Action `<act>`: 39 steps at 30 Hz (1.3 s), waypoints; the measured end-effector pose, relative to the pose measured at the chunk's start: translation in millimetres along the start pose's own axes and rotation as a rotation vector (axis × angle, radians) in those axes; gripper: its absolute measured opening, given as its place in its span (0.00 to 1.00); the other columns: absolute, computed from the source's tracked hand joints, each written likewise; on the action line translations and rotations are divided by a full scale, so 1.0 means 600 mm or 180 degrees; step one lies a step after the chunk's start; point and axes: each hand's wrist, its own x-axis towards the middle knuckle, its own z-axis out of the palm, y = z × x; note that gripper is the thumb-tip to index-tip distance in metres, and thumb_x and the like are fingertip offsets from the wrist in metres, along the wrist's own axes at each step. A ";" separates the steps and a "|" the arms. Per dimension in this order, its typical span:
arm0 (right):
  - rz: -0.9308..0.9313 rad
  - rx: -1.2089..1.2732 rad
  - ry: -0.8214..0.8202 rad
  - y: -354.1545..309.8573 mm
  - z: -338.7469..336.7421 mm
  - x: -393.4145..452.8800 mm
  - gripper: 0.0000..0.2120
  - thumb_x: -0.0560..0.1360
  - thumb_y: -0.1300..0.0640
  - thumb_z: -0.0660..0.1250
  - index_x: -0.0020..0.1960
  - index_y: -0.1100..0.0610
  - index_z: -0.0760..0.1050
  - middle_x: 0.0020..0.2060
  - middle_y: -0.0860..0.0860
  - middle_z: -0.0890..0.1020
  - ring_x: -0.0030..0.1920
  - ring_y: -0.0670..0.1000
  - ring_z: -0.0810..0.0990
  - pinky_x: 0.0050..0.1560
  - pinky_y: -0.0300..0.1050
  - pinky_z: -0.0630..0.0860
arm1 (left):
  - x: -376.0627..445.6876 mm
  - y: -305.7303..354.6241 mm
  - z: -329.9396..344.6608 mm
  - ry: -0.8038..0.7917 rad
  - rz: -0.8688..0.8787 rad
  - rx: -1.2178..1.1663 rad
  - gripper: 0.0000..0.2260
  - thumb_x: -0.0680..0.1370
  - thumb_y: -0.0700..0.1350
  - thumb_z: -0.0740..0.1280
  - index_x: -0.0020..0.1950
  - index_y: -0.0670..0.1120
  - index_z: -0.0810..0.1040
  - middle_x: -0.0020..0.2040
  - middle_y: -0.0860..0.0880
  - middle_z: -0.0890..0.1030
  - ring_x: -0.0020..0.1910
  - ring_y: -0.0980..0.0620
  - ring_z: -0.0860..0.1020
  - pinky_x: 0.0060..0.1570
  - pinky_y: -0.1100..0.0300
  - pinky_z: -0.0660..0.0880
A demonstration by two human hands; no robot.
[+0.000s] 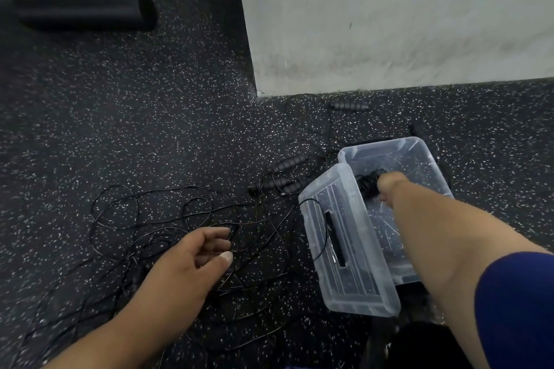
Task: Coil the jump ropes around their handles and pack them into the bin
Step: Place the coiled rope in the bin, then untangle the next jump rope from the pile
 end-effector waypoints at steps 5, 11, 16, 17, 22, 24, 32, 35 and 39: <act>0.0153 -0.0870 0.0470 0.004 -0.023 -0.034 0.16 0.84 0.60 0.59 0.68 0.60 0.77 0.66 0.58 0.80 0.67 0.59 0.77 0.64 0.51 0.76 | -0.009 0.003 -0.002 -0.0018 0.0137 0.0035 0.12 0.82 0.48 0.71 0.61 0.64 0.78 0.56 0.68 0.82 0.55 0.66 0.81 0.53 0.70 0.73; -0.0171 0.0940 0.1539 -0.059 -0.026 -0.085 0.16 0.85 0.57 0.52 0.63 0.61 0.75 0.58 0.62 0.78 0.58 0.64 0.78 0.55 0.57 0.74 | -0.035 -0.001 -0.010 0.0022 0.0217 -0.0064 0.12 0.82 0.47 0.71 0.61 0.63 0.78 0.56 0.67 0.82 0.55 0.66 0.81 0.54 0.70 0.73; -0.1464 0.0785 0.1411 -0.177 -0.008 -0.193 0.10 0.82 0.53 0.54 0.47 0.56 0.71 0.38 0.54 0.79 0.39 0.56 0.77 0.38 0.50 0.73 | -0.058 -0.012 -0.023 0.0092 0.0235 -0.0086 0.11 0.82 0.49 0.71 0.61 0.63 0.78 0.55 0.69 0.82 0.54 0.66 0.81 0.53 0.68 0.74; -0.1676 0.0547 0.1200 -0.191 0.010 -0.201 0.09 0.82 0.53 0.55 0.47 0.55 0.71 0.38 0.53 0.79 0.40 0.56 0.79 0.39 0.50 0.74 | -0.061 -0.014 -0.026 0.0103 0.0227 -0.0079 0.11 0.82 0.49 0.71 0.61 0.63 0.78 0.55 0.69 0.81 0.54 0.66 0.81 0.52 0.67 0.75; -0.1676 -0.0720 -0.0127 -0.221 0.133 -0.198 0.18 0.83 0.49 0.61 0.69 0.56 0.72 0.64 0.58 0.75 0.61 0.60 0.78 0.57 0.52 0.76 | -0.071 -0.029 -0.042 0.0112 0.0172 -0.0077 0.11 0.82 0.49 0.71 0.62 0.63 0.78 0.55 0.68 0.81 0.52 0.66 0.81 0.49 0.66 0.77; -0.1475 -0.1066 -0.0424 -0.221 0.176 -0.187 0.25 0.84 0.48 0.60 0.78 0.56 0.64 0.74 0.59 0.65 0.70 0.64 0.72 0.66 0.56 0.74 | -0.071 -0.038 -0.050 0.0092 0.0112 -0.0089 0.11 0.82 0.49 0.71 0.61 0.64 0.78 0.55 0.67 0.82 0.52 0.66 0.81 0.52 0.64 0.77; -0.0966 -0.0490 -0.1156 -0.229 0.251 -0.149 0.35 0.86 0.53 0.59 0.85 0.58 0.45 0.82 0.61 0.57 0.80 0.62 0.62 0.75 0.53 0.67 | -0.057 -0.059 -0.077 0.0077 -0.0041 -0.0106 0.12 0.82 0.50 0.71 0.62 0.65 0.78 0.56 0.69 0.81 0.55 0.67 0.81 0.56 0.65 0.77; -0.0888 0.0316 -0.1560 -0.250 0.263 -0.141 0.29 0.85 0.60 0.59 0.84 0.57 0.54 0.72 0.61 0.74 0.75 0.62 0.70 0.67 0.52 0.74 | -0.050 -0.062 -0.084 0.0103 -0.0083 -0.0108 0.12 0.81 0.50 0.72 0.62 0.65 0.78 0.56 0.68 0.82 0.56 0.66 0.81 0.60 0.62 0.77; -0.0463 0.1278 -0.1785 -0.278 0.280 -0.157 0.21 0.84 0.61 0.62 0.76 0.59 0.65 0.46 0.56 0.81 0.38 0.49 0.78 0.36 0.43 0.74 | -0.050 -0.062 -0.087 0.0085 -0.0094 -0.0062 0.12 0.81 0.51 0.71 0.61 0.65 0.78 0.56 0.70 0.81 0.55 0.67 0.81 0.57 0.65 0.76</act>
